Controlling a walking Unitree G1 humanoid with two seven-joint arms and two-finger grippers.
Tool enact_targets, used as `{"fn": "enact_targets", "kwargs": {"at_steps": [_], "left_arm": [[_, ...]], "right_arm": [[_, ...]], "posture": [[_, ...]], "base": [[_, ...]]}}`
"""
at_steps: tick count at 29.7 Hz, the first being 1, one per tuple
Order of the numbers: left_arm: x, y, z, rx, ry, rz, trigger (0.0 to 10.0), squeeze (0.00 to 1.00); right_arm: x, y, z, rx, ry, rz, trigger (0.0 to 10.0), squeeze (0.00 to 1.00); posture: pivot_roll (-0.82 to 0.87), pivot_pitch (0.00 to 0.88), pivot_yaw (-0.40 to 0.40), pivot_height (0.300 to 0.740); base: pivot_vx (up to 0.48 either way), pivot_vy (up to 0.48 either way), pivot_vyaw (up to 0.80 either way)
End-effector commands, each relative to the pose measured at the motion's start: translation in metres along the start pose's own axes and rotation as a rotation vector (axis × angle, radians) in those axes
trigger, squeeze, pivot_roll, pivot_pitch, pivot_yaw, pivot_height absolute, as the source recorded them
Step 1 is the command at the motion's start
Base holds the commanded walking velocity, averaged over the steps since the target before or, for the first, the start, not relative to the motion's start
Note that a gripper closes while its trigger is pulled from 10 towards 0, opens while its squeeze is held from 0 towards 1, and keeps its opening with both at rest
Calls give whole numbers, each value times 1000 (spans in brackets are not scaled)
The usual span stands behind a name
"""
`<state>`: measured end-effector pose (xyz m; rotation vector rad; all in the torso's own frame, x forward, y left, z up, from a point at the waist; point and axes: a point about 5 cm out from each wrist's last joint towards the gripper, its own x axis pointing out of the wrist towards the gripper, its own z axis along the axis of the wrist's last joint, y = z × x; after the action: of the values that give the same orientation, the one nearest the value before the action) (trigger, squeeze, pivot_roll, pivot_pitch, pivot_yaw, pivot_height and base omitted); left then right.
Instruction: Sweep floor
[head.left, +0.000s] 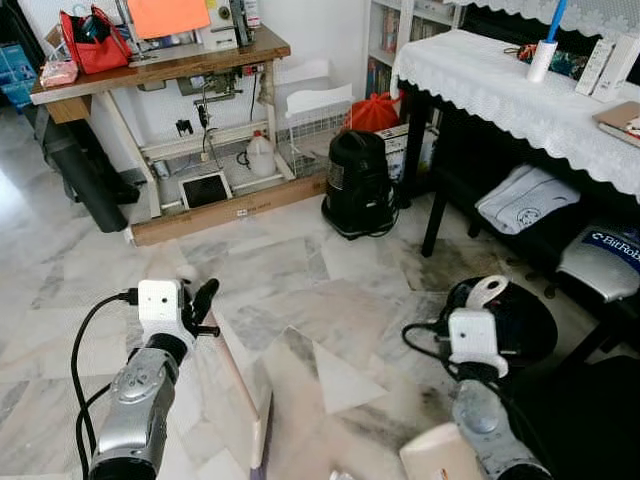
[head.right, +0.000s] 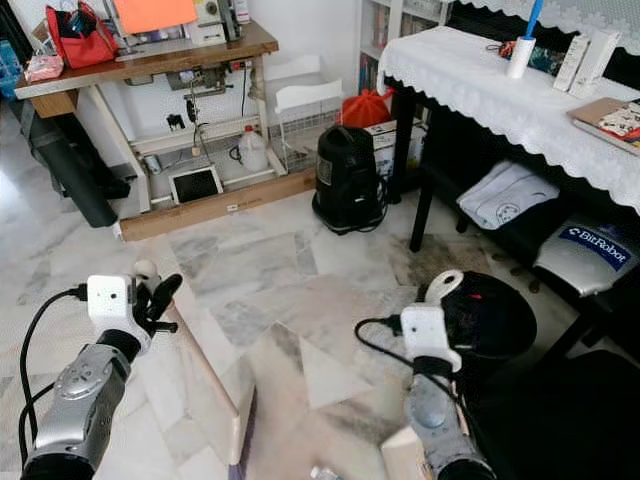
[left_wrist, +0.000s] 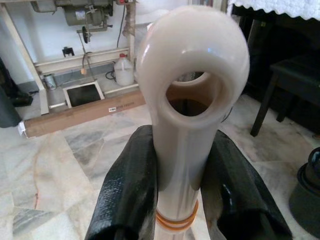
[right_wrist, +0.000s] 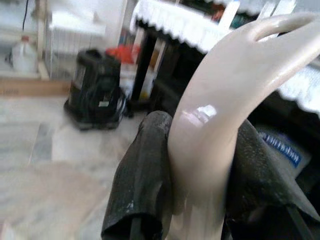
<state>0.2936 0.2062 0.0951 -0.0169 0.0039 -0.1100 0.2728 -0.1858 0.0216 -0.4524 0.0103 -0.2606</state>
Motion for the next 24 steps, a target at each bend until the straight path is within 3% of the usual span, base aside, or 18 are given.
{"fn": "enact_targets", "kwargs": {"at_steps": [1, 10, 17, 24], "left_arm": [[0, 3, 11, 14, -35, -10, 10000, 0], [1, -3, 11, 5, -7, -68, 10000, 0], [1, -9, 1, -14, 87, -141, 10000, 0], [2, -9, -5, -45, 140, -159, 10000, 0]], "right_arm": [[-7, 5, -6, -4, 30, 16, 10000, 0], [-25, 15, -20, 5, 105, 38, 10000, 0], [-35, 25, -27, 27, 160, 105, 10000, 0], [-36, 23, -28, 96, 191, 60, 10000, 0]], "posture": [[-3, 41, 90, 740], [-5, 44, 96, 740], [-11, 46, 98, 740], [-16, 45, 96, 740]], "base": [[0, 0, 0], [0, 0, 0], [0, 0, 0], [0, 0, 0]]}}
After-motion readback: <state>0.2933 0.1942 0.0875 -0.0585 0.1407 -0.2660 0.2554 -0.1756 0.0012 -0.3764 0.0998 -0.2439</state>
